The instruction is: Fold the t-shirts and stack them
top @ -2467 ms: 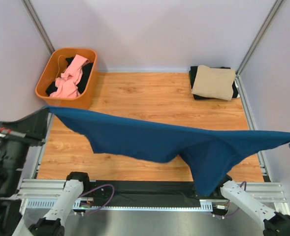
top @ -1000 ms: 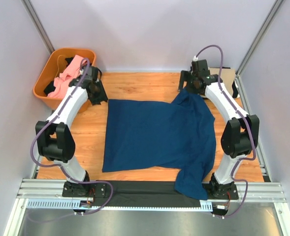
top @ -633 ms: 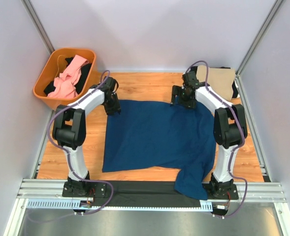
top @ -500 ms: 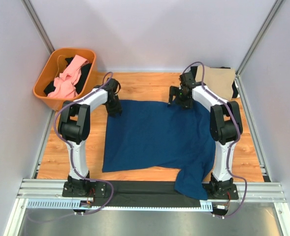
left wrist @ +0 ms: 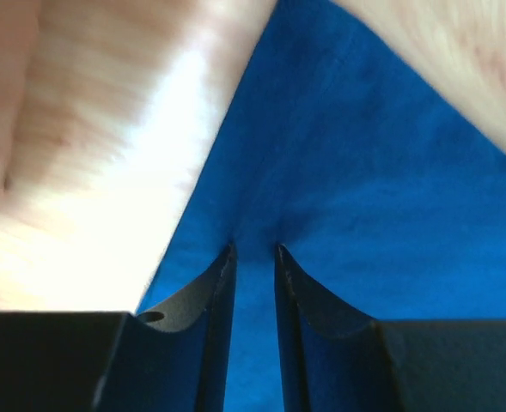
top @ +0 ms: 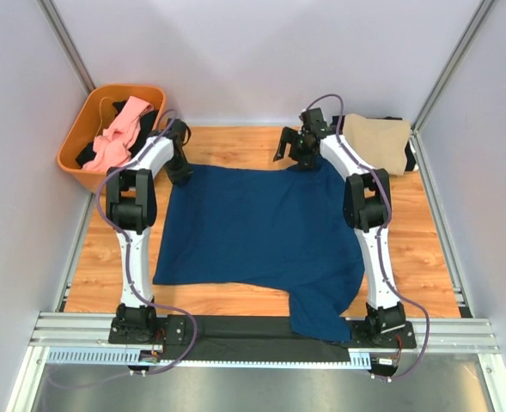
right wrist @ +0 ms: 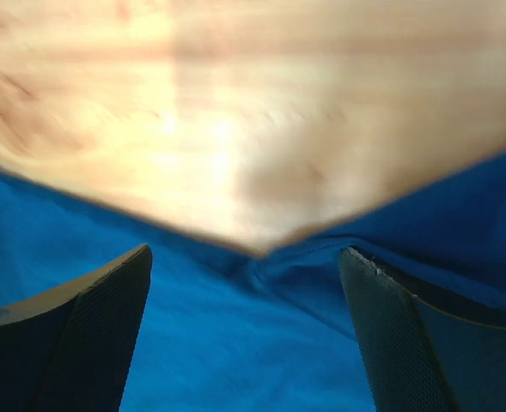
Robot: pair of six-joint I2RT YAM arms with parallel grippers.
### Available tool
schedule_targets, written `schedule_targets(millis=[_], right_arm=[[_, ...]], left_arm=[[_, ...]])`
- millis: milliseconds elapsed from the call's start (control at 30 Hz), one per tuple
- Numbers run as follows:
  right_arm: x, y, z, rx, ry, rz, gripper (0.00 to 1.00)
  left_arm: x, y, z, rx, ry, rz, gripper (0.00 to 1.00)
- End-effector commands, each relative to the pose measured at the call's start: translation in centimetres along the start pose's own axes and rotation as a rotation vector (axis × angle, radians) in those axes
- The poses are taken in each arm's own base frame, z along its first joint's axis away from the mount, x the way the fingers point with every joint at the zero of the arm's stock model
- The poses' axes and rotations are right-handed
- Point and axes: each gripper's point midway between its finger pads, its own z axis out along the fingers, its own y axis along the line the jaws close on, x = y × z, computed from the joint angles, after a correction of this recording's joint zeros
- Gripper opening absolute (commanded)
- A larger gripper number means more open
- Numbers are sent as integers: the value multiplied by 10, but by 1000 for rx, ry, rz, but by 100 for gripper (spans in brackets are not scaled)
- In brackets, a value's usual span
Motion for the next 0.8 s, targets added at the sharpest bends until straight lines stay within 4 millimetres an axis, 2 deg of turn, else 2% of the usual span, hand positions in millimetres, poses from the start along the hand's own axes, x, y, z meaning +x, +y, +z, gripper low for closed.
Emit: schedule_targets(millis=[0,33,100,167,200,267,300,333,367,400,433,467,500,533,567,600,633,667,700,733,767], right_arm=[[-17,23,9,-80,-23,38,91],[-39,40,0,-129,-80,14,93],[-54,57,0,-212,-120,-26,98],[-71,73,-12,-274,-170,-60,100],[-81,87,-23,-336,-205,-92,100],[-90,104,-42,-397,-239,-135,100],[-93,119,-62,-443,-252,-165,100],[-94,125,-75,-458,-258,-193,100],[-87,126,-79,-458,-239,-204,100],[-88,137,-110,-459,-263,-228,100],[-84,138,-122,-443,-272,-242,100],[-59,122,-110,-392,-206,-218,100],[-63,126,-146,-352,-268,-225,100],[-55,119,-152,-308,-269,-215,100],[-41,110,-153,-258,-252,-199,100],[-23,86,-161,-157,-239,-167,100],[-11,71,-162,-94,-226,-149,100],[1,59,-164,-34,-215,-140,100],[19,30,-167,90,-192,-121,100],[28,19,-168,140,-178,-114,100],[33,2,-173,220,-180,-106,100]], left_arm=[[-28,16,-1,-59,-26,-11,32],[-32,14,-6,-54,-28,-18,32],[-39,6,-24,-11,-36,-29,32],[-35,3,-36,22,-25,-56,33],[-39,1,-58,55,-52,-69,33],[-27,2,-73,81,-37,-91,34],[-29,-4,-102,139,-68,-95,34],[-16,-1,-106,143,-51,-89,35],[-14,-2,-117,159,-70,-89,35],[-13,-3,-147,191,-122,-78,36],[-1,2,-149,184,-116,-68,37],[4,3,-157,190,-133,-56,38],[5,6,-177,214,-168,-55,38],[19,14,-171,201,-145,-49,38],[25,18,-174,201,-147,-46,38],[29,22,-183,215,-167,-47,38],[41,26,-171,210,-150,-43,38],[48,23,-174,246,-149,-31,38],[53,23,-171,261,-143,-25,38],[63,22,-161,268,-127,-16,38],[69,19,-159,277,-124,3,38]])
